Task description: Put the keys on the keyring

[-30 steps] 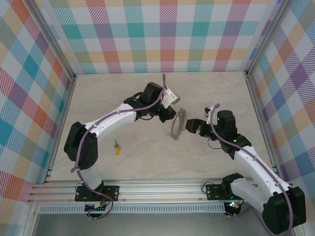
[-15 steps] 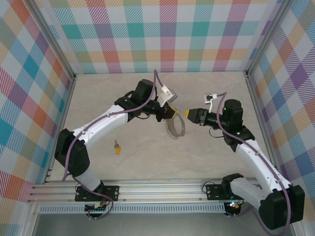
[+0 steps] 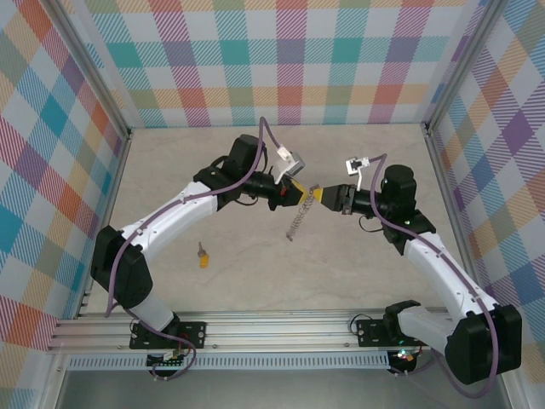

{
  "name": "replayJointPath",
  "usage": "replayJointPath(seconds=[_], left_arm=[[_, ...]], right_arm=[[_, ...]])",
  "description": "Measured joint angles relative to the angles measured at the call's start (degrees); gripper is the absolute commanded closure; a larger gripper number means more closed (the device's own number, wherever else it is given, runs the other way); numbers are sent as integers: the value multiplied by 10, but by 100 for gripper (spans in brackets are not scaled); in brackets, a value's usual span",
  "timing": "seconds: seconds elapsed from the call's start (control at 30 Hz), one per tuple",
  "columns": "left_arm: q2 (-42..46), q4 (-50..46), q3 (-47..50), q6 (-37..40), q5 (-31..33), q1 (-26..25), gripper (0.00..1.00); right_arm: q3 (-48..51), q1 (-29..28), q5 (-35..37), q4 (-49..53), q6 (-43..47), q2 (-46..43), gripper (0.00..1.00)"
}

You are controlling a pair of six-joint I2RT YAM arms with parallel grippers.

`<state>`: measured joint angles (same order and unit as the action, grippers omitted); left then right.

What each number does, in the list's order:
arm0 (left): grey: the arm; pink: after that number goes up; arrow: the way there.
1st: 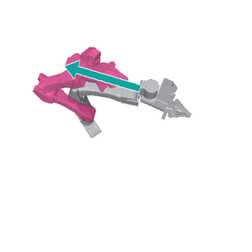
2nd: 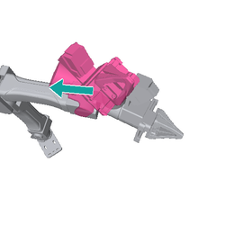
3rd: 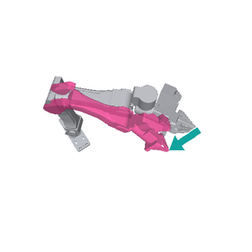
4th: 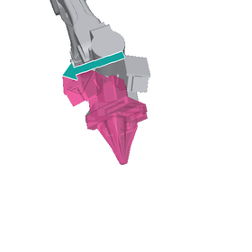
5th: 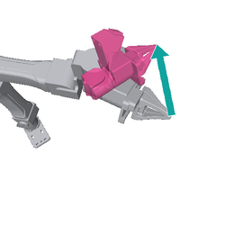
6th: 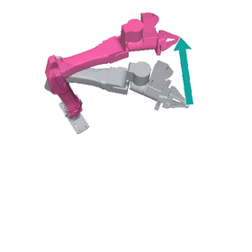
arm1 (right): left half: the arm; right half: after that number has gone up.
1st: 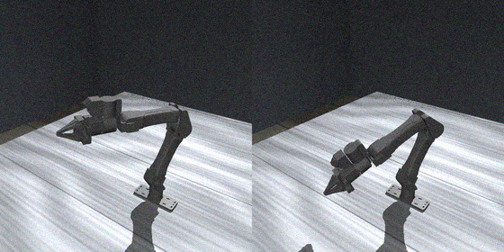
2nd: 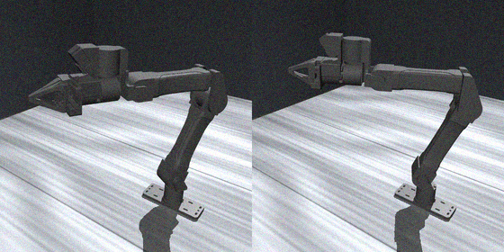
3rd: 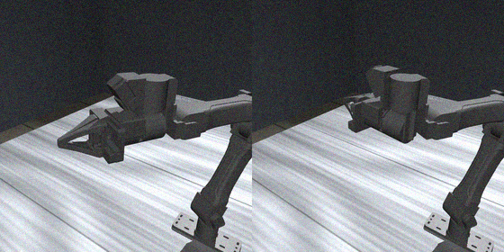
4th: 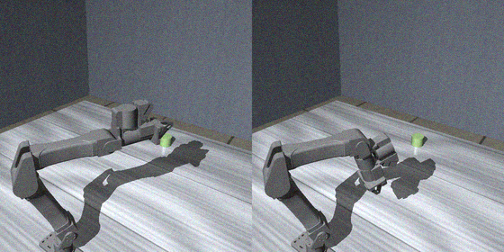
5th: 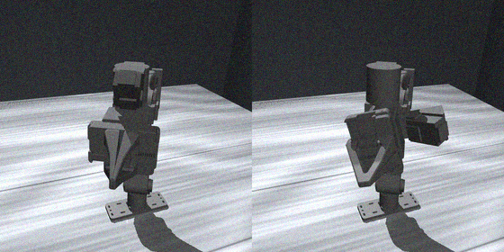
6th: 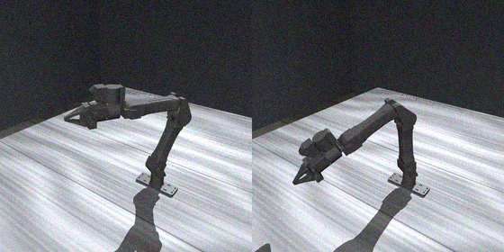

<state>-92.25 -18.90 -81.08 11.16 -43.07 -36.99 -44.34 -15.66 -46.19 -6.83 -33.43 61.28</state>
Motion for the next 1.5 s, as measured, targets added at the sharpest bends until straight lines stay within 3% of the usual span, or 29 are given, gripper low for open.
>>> replayJointPath(seconds=[0.43,0.93,1.5], left_arm=[[9,17,-1,-11,-16,0,100],[9,26,-1,-13,-26,0,100],[2,26,-13,-13,-41,0,100]], right_arm=[[0,2,-26,-31,-2,27,58],[0,2,-52,-39,-2,26,70],[0,3,-53,-39,0,26,100]])
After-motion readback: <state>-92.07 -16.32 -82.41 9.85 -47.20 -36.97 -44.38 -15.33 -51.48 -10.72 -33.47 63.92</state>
